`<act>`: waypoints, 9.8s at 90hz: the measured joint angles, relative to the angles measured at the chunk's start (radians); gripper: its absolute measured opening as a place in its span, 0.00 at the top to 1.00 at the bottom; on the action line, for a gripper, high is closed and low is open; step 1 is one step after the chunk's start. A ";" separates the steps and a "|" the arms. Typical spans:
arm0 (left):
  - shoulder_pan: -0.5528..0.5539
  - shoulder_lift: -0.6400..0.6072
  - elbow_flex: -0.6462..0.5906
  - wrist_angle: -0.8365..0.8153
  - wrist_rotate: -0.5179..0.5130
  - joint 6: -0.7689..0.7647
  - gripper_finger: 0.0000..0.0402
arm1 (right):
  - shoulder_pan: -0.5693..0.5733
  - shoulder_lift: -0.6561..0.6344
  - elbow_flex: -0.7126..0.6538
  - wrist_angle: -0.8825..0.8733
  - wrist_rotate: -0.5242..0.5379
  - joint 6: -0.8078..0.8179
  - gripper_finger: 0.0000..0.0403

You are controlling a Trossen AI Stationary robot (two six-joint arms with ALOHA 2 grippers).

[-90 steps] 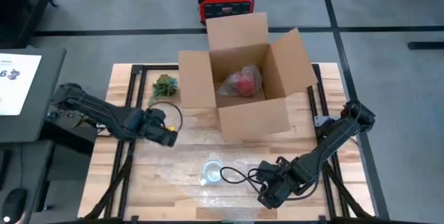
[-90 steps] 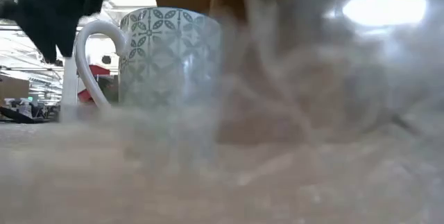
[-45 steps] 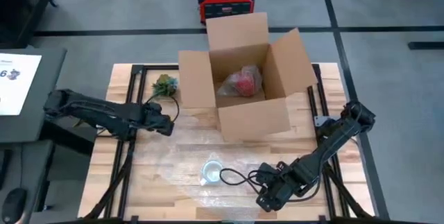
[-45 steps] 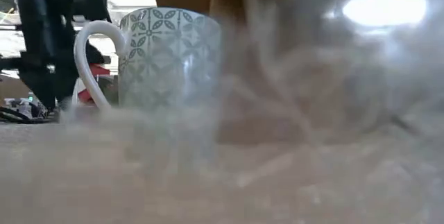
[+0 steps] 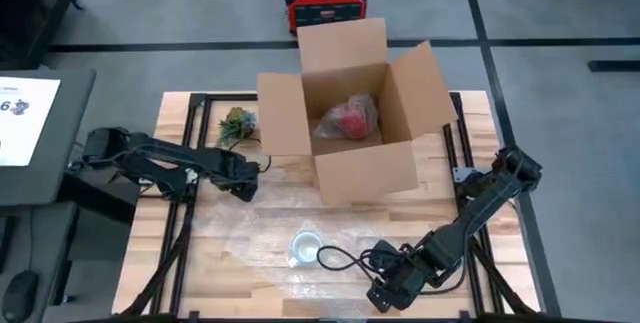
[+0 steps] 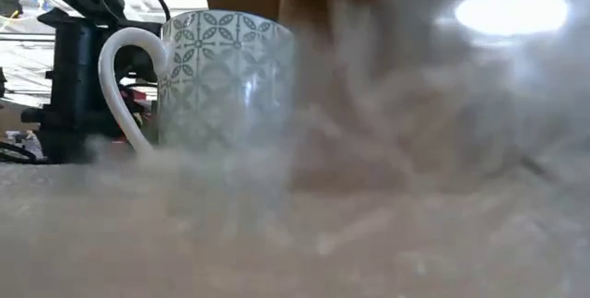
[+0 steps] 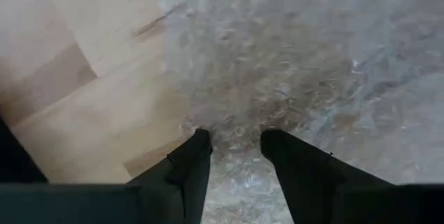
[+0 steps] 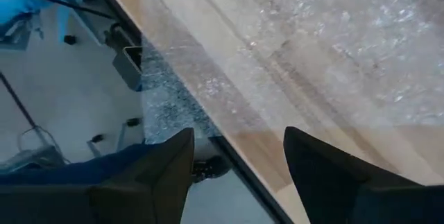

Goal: Wrap mug
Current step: Wrap the white mug with bubble wrap

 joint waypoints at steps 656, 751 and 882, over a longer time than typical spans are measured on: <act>-0.718 0.035 0.648 0.061 -0.290 -0.326 0.57 | -0.222 -0.325 -0.528 0.144 -0.090 -0.212 1.00; -0.730 0.028 0.661 0.069 -0.292 -0.377 0.57 | -0.227 -0.332 -0.234 0.273 -0.240 -0.575 0.83; -0.843 0.014 0.852 0.000 -0.325 -0.253 0.57 | -0.392 0.436 0.436 -0.195 -0.208 -0.724 1.00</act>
